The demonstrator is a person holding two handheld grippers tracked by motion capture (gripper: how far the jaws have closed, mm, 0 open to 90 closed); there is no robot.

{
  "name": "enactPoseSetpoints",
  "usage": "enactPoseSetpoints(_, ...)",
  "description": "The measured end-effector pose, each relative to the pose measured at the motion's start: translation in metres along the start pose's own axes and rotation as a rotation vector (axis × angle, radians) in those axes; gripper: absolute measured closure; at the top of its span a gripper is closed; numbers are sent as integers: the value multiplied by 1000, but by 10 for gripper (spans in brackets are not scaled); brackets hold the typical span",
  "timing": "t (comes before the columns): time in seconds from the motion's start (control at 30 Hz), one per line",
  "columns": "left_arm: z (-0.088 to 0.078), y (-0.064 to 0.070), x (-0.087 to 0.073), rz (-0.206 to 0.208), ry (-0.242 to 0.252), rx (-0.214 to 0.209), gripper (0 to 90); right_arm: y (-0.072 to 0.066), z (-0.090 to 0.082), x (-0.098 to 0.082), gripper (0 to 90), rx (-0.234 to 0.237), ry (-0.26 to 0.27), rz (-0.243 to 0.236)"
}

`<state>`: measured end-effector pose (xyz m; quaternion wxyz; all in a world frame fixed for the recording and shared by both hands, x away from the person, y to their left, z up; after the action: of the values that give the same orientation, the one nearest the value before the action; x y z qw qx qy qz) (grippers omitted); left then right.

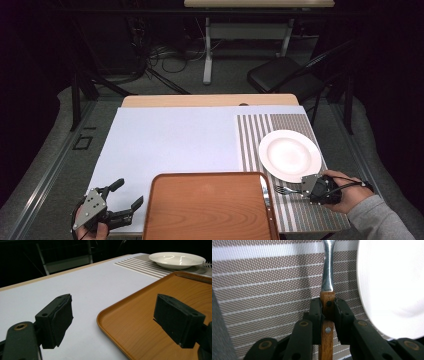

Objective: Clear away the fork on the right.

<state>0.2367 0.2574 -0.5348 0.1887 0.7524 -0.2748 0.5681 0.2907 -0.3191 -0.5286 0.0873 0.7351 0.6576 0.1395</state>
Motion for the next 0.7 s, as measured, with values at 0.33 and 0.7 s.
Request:
enactPoseSetpoints(0.33, 0, 1, 0, 3, 1, 0, 157, -9, -14, -2, 774, 19, 95, 217)
enactPoseSetpoints(0.7, 1, 0, 0, 0, -1, -3, 157, -11, -14, 8, 774, 32, 96, 424)
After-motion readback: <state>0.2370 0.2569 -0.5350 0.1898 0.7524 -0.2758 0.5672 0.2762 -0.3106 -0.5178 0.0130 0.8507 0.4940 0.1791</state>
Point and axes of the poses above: each handheld gripper's, and its own axes: z roughly forward along the jaws, x roughly out of its top, y roughly to its right, the point moved 3 cm from there along z, roughly forward along the jaws, and after that the axes turned 1 degree about -z, right-handed, at the moved point
